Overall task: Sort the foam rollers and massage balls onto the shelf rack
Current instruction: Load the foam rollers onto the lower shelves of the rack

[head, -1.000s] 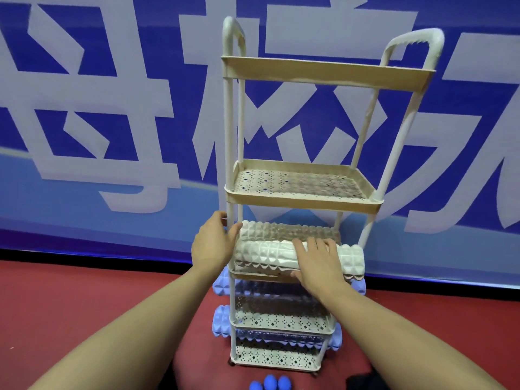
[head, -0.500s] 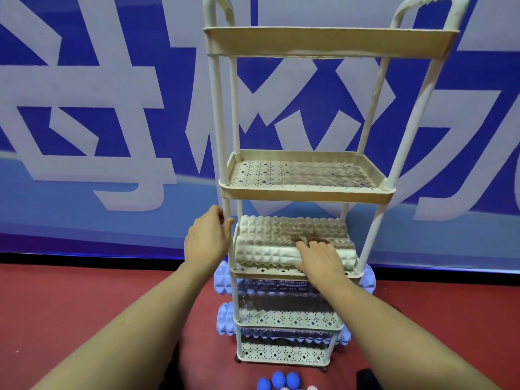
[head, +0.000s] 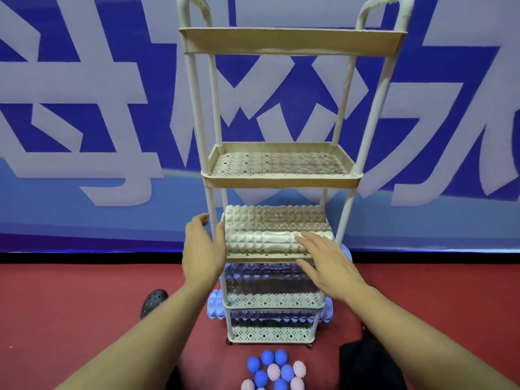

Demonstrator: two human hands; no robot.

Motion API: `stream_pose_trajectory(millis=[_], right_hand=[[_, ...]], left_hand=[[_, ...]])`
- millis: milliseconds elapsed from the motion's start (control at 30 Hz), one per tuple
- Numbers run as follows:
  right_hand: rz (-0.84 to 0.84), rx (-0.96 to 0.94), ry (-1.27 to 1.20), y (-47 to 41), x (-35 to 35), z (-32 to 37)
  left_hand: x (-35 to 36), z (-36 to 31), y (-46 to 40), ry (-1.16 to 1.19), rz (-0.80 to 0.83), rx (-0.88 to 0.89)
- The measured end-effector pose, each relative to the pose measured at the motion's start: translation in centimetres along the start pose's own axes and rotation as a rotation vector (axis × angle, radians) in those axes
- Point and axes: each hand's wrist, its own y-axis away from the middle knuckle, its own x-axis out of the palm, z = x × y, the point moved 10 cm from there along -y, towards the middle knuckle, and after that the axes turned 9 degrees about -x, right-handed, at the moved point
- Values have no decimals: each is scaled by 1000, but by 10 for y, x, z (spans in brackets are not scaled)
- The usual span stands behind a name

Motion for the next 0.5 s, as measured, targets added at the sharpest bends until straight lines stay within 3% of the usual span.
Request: stream_pose_trajectory(millis=[133, 500], right_hand=[[33, 25, 4, 95, 18, -23], [294, 602, -27, 375, 76, -133]], left_hand=[[58, 25, 81, -3, 167, 11], [256, 21, 290, -264, 711, 326]])
